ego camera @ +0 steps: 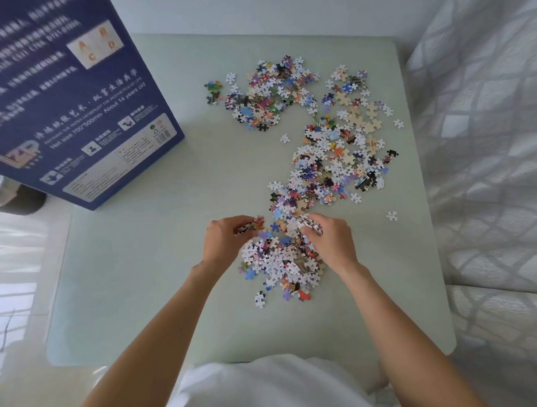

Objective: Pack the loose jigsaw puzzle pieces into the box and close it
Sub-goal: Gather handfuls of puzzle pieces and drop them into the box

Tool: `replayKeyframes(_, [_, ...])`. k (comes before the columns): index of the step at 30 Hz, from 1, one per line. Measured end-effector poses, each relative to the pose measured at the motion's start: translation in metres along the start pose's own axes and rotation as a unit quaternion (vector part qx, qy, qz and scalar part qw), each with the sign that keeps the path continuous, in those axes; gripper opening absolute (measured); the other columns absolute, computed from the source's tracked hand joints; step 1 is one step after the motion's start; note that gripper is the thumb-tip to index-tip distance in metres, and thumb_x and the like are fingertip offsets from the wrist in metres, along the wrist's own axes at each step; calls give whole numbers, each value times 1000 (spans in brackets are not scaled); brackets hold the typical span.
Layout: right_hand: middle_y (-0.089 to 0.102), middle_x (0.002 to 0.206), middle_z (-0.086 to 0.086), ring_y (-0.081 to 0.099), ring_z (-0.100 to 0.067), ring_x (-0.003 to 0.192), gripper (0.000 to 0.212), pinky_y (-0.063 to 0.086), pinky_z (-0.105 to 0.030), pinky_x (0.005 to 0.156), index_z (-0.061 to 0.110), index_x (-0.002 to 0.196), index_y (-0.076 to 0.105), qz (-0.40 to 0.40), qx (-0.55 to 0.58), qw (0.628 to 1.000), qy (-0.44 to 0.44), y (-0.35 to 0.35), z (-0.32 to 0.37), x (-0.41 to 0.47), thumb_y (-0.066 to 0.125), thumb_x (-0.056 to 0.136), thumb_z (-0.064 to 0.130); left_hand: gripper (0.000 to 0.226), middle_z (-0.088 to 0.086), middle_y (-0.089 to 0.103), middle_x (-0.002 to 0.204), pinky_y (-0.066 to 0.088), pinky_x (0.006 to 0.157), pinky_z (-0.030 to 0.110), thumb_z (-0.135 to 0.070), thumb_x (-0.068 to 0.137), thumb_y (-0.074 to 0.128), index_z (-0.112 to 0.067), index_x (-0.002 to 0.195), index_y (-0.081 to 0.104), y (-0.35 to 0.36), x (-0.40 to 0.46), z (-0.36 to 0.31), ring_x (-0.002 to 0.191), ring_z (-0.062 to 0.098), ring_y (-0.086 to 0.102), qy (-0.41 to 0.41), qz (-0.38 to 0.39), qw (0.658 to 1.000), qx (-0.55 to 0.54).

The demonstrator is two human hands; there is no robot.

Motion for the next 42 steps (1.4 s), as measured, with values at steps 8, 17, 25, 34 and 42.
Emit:
replayKeyframes(8, [66, 115, -9, 65, -22, 95, 37, 51, -36, 87, 11, 125, 57, 25, -61, 997, -37, 1, 12, 0, 60, 90, 24, 24, -11, 72, 98, 41, 64, 22, -40, 84, 65, -35, 107, 68, -34, -11, 0, 89, 11, 66, 48, -8, 991, 128])
replayKeyframes(17, [63, 120, -13, 65, -12, 82, 39, 49, -28, 84, 5, 125, 57, 5, 10, 1000, -6, -11, 31, -15, 62, 89, 20, 25, -13, 72, 97, 49, 68, 24, -42, 83, 66, -35, 107, 69, -35, -14, -16, 88, 10, 67, 104, -13, 990, 97])
replayKeyframes(25, [61, 123, -10, 61, -18, 106, 44, 41, -16, 88, 3, 124, 57, 5, 79, 991, -107, -58, 114, -1, 65, 86, 25, 19, -16, 71, 96, 56, 71, 29, -32, 83, 70, -29, 101, 72, -180, -42, -74, 86, -2, 67, 250, -223, 942, -19])
replayKeyframes(34, [67, 87, -2, 62, -12, 70, 27, 48, -17, 63, 3, 106, 68, -31, 129, 936, -327, -133, 310, 33, 69, 82, 16, 25, -4, 71, 104, 54, 76, 28, -32, 87, 64, -26, 110, 69, -402, -43, -86, 87, 11, 67, 185, -465, 860, 94])
replayKeyframes(42, [68, 79, 6, 66, -6, 65, 21, 54, -26, 62, 12, 104, 69, -47, 126, 869, -477, -158, 452, 83, 67, 85, 21, 25, 5, 71, 102, 49, 73, 36, -32, 89, 60, -29, 114, 64, -434, 6, -53, 92, 30, 64, 63, -382, 902, 189])
Point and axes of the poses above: each hand's wrist, its own x-axis towards the middle knuckle, its own y-axis out of the palm, z = x × y, the point moved 8 cm from there along x, towards the middle knuckle
